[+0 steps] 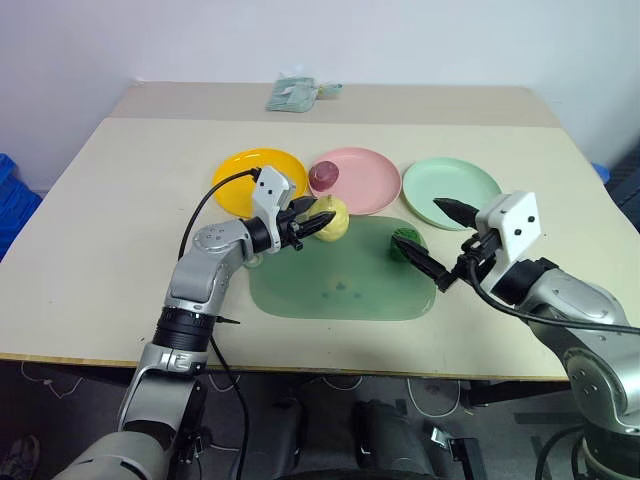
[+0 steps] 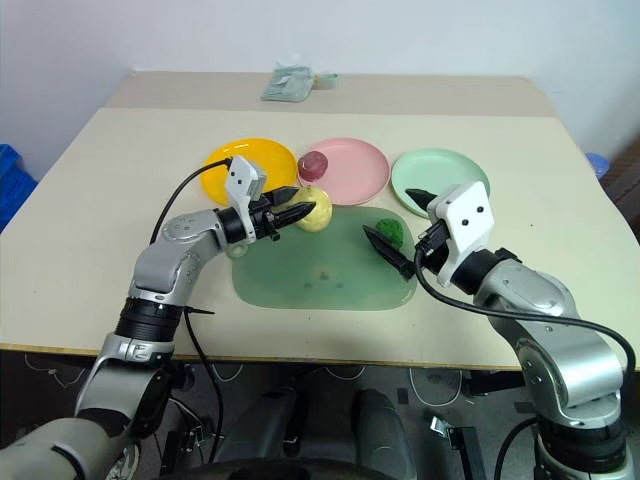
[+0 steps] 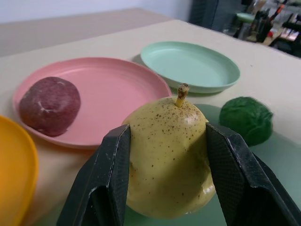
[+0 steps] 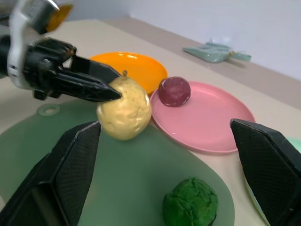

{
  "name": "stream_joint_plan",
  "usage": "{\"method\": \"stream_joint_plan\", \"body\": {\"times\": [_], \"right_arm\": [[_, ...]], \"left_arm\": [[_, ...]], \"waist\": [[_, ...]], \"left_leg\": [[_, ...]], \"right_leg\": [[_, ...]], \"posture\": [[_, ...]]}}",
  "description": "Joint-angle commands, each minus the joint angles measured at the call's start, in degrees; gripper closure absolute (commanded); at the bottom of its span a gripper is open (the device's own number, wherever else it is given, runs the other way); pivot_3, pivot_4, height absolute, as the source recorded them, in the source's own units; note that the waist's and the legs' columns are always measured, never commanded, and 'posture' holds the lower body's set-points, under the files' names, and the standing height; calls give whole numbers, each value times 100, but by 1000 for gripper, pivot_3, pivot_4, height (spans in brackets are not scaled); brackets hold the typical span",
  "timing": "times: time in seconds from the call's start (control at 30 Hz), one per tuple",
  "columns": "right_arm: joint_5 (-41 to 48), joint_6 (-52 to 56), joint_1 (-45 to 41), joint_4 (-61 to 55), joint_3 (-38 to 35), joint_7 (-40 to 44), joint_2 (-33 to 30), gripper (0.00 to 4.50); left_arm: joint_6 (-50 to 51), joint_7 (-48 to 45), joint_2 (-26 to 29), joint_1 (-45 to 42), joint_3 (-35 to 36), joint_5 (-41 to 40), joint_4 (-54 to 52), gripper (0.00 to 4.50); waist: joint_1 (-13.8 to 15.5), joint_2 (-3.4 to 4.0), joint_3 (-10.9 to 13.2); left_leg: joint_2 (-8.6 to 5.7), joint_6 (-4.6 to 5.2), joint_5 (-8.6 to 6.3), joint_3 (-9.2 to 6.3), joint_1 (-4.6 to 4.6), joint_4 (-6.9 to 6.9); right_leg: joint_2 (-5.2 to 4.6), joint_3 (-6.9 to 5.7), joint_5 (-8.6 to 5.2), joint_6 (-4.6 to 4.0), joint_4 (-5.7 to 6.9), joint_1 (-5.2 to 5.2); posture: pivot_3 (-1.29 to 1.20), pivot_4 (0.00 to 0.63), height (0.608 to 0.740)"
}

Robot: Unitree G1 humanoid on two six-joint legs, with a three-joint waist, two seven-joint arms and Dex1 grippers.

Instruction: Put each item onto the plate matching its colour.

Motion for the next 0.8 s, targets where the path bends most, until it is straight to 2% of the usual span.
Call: {"method": "stream_joint_plan", "body": {"times": [0.03,0.2,0.43,0.67,0.8], "right_arm": [[-83,-246,-223,56,47,103,20,0],[-216,-462,-516,404,312,244,143,0],[-328,-728,-1106,1078,595,575,270,0],[-483,-1025,-1192,1498,544,913,185,0],[-535,-1077,-1101,1518,442,953,111,0]], "left_arm": [[-19,552,81,-85,581,-140,-419,2481],[-399,2074,261,-164,1054,648,92,2481],[-1352,3679,386,-665,1455,1333,1695,2481],[-2472,4008,119,-1295,1497,1340,3277,2481],[-2950,3777,-133,-1862,1431,1242,4044,2481]], "waist": [[0,0,0],[-6,1,-1],[23,-3,1],[17,-4,1],[20,-4,1]], "left_leg": [[1,-1,0,-1,0,0],[1,-4,2,-1,3,0],[-4,-6,4,-2,1,4],[-12,-6,3,-3,-3,1],[-12,-4,2,-3,-3,4]], "right_leg": [[1,-1,0,0,1,0],[3,0,2,-2,3,0],[2,-2,13,7,3,1],[-3,-3,17,12,0,-1],[-4,-5,20,15,1,0]], "posture": [[0,150,740],[0,150,740],[0,150,740],[0,150,740],[0,150,740]]}}
